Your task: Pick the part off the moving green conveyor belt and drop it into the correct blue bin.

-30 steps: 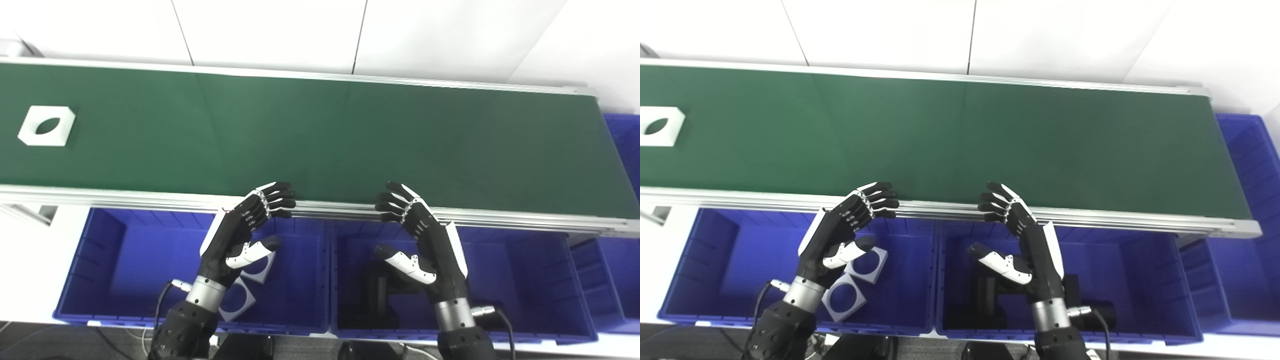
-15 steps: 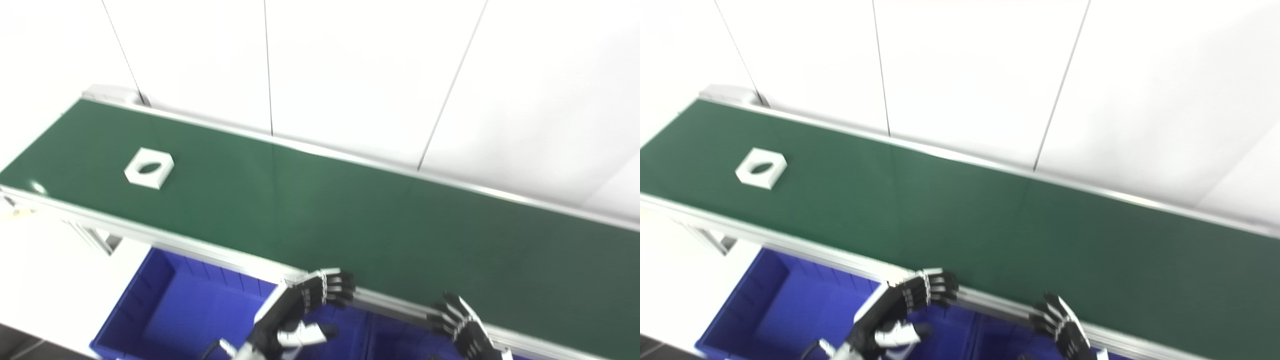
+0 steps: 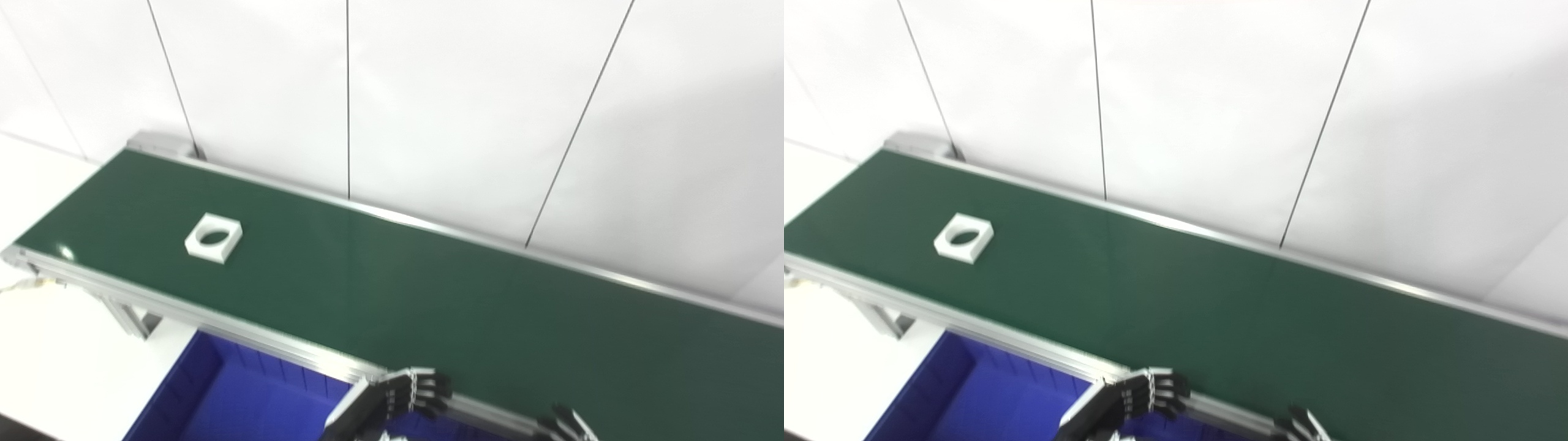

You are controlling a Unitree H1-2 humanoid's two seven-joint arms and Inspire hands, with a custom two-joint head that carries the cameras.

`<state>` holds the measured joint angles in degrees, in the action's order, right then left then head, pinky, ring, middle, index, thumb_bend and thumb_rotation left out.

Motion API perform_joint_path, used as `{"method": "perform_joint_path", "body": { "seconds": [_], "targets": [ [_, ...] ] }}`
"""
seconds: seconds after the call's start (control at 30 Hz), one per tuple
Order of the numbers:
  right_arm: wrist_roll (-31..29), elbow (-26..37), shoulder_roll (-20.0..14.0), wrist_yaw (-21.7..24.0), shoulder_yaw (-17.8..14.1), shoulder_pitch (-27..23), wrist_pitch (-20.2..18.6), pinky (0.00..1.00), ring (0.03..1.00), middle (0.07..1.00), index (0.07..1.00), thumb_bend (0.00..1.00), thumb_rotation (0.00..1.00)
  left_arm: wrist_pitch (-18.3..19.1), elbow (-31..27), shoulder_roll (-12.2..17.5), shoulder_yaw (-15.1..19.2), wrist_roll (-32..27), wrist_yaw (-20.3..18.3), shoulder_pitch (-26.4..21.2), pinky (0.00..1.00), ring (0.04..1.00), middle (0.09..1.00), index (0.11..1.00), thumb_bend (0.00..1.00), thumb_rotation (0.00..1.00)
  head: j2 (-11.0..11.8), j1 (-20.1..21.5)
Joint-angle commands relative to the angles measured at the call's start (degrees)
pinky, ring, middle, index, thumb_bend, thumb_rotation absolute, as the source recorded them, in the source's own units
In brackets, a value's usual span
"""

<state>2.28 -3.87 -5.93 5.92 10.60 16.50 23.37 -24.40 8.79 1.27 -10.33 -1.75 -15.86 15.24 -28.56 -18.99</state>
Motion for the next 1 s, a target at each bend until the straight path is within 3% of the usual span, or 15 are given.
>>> {"method": "perform_joint_path", "body": {
  "seconds": [0.0,0.27,0.43,0.7,0.97],
  "targets": [
    [-0.28,1.07,0.42,-0.13,-0.16,-0.48,3.49,0.63,0.71,0.773,0.852,0.69,0.57,-2.44,-1.08,0.06,-0.19,0.02,0.23,-0.51,0.64,0.688,0.741,0.765,0.84,0.48,-0.03,-0.05],
    [-0.14,0.85,0.45,-0.37,-0.24,-0.61,3.51,0.63,0.707,0.773,0.853,0.7,0.58,-2.45,-1.69,0.35,-0.24,0.34,0.31,-0.47,0.64,0.692,0.744,0.767,0.85,0.49,-0.04,-0.37],
    [0.1,0.91,0.53,-0.53,-0.24,-0.63,3.54,0.63,0.707,0.774,0.858,0.69,0.58,-2.14,-3.79,2.06,-0.78,0.13,-0.48,-0.13,0.65,0.706,0.755,0.777,0.86,0.51,-0.08,-0.48],
    [-0.48,0.95,0.78,-0.21,-0.16,-0.63,3.51,0.63,0.714,0.778,0.857,0.69,0.58,2.3,-13.5,6.45,-0.46,-1.6,-0.84,1.4,0.67,0.714,0.758,0.788,0.89,0.56,-0.28,-0.39],
    [0.08,1.21,0.96,-0.48,-0.05,-0.47,3.53,0.64,0.712,0.776,0.855,0.68,0.58,7.1,-24.95,12.54,2.01,-4.0,-1.5,0.68,0.7,0.736,0.779,0.823,0.87,0.59,-0.93,0.47]
  ]
}}
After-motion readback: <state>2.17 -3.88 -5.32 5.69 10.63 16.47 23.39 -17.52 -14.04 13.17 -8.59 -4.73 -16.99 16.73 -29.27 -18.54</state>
